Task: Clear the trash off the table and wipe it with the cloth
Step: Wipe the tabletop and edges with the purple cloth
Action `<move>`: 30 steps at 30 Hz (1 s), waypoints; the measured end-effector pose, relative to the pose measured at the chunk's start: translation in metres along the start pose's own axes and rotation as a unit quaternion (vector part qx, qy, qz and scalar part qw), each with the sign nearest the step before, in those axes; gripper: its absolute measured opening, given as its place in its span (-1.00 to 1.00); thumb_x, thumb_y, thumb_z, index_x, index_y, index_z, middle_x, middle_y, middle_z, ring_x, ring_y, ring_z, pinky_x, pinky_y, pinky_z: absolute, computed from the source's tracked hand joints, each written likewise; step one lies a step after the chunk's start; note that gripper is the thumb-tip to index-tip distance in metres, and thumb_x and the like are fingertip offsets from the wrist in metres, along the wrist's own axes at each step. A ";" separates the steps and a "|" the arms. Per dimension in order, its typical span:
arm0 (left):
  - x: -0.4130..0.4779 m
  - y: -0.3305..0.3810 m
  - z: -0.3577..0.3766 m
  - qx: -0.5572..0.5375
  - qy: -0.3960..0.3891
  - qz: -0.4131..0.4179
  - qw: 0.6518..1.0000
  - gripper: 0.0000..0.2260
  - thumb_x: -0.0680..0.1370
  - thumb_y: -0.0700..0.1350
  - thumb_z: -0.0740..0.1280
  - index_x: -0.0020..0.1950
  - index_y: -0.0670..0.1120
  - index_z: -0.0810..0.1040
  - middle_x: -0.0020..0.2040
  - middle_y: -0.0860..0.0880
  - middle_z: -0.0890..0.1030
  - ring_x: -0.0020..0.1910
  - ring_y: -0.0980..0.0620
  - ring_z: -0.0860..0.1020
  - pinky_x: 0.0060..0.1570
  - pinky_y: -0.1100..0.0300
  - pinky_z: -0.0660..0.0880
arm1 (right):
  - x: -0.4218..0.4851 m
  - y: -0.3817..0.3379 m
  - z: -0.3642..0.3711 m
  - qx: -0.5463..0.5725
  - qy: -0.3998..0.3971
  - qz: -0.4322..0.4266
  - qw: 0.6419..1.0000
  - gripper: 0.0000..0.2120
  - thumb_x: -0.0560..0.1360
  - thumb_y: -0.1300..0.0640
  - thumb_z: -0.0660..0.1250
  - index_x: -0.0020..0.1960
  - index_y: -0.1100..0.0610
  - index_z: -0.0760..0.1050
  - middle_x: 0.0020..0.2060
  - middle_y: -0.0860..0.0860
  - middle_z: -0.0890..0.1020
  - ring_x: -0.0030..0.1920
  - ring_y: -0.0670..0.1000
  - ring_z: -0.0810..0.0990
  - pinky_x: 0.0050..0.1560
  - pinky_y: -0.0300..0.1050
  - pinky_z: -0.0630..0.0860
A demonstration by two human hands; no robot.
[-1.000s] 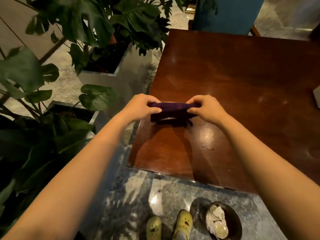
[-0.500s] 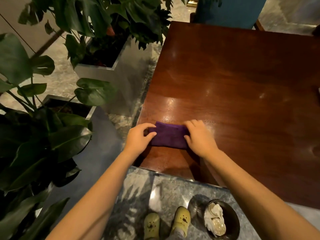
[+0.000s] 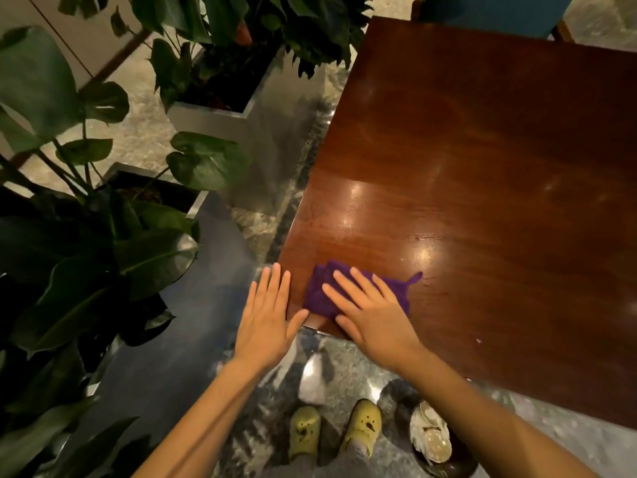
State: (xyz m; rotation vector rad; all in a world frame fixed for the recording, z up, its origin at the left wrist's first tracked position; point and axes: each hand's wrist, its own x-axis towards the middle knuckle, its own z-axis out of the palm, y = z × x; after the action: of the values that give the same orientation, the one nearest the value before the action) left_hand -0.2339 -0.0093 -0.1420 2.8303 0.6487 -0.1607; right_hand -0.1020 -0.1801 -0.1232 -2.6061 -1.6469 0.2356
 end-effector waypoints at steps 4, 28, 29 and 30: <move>-0.003 -0.007 -0.002 0.012 -0.019 0.040 0.999 -0.14 0.41 0.45 -0.27 0.51 -0.12 -0.17 0.53 -0.07 -0.19 0.50 -0.03 -0.28 0.48 0.12 -0.30 | -0.027 0.000 0.009 -0.013 0.004 -0.012 1.000 -0.48 0.53 -0.14 0.08 0.47 -0.09 0.18 0.44 -0.03 0.35 0.44 0.08 0.31 0.36 0.10 0.33; 0.000 0.010 -0.002 0.003 -0.031 0.050 0.998 -0.18 0.41 0.45 -0.24 0.47 -0.07 -0.33 0.51 -0.03 -0.31 0.49 0.03 -0.34 0.47 0.09 -0.30 | -0.023 0.058 -0.006 0.011 0.037 0.154 0.987 -0.55 0.54 -0.06 0.09 0.42 -0.07 0.31 0.41 -0.01 0.40 0.40 0.11 0.38 0.35 0.10 0.33; 0.003 0.019 -0.001 -0.001 -0.035 0.069 0.997 -0.20 0.43 0.43 -0.24 0.48 -0.06 -0.32 0.52 -0.02 -0.30 0.50 0.04 -0.34 0.47 0.10 -0.31 | -0.030 0.072 -0.007 0.020 0.043 0.196 0.979 -0.55 0.54 -0.05 0.10 0.42 -0.07 0.30 0.42 0.00 0.39 0.41 0.12 0.37 0.35 0.11 0.31; 0.006 0.029 0.000 -0.005 -0.040 0.087 0.995 -0.21 0.44 0.42 -0.24 0.49 -0.05 -0.31 0.52 -0.02 -0.30 0.50 0.05 -0.35 0.48 0.10 -0.31 | -0.040 0.087 -0.006 0.023 0.050 0.235 0.971 -0.54 0.54 -0.05 0.10 0.43 -0.06 0.30 0.43 0.02 0.38 0.41 0.12 0.36 0.36 0.12 0.30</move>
State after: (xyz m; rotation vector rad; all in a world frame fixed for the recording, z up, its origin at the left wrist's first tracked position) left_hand -0.2157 -0.0320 -0.1374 2.8358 0.3815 -0.2386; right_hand -0.0406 -0.2536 -0.1236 -2.8763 -0.9609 0.1517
